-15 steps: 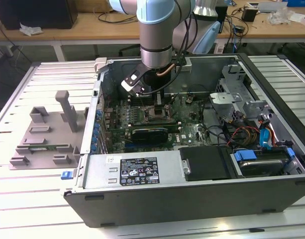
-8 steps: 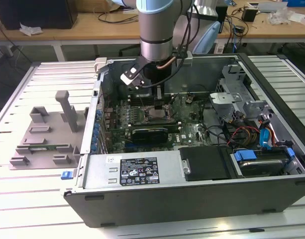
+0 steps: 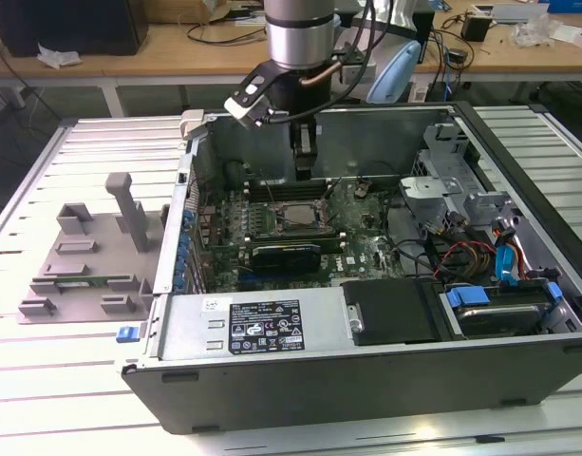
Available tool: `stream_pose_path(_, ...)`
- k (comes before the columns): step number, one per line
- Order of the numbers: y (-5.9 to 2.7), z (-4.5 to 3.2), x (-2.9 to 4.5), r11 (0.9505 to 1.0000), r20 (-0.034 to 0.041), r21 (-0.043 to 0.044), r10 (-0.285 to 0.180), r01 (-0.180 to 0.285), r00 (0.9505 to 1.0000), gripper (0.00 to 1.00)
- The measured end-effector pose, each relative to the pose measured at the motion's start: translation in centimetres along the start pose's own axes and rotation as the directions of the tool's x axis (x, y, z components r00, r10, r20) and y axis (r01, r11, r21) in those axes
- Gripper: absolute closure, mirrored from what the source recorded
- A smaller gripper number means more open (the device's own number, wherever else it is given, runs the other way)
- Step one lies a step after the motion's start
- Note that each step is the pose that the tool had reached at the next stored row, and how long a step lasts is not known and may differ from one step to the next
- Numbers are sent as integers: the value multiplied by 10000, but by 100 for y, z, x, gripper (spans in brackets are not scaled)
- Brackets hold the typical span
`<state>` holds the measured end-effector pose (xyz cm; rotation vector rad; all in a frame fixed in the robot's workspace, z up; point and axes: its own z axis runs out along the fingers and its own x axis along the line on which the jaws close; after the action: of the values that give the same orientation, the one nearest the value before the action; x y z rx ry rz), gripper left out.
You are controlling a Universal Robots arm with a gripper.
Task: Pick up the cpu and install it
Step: 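Place the cpu into insertion slot, then close the cpu cover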
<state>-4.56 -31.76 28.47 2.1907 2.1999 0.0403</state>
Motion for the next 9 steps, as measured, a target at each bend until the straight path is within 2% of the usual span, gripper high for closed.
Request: stream_pose_path(9,0,-7,0,10000,5,1,0,0,10000,89)
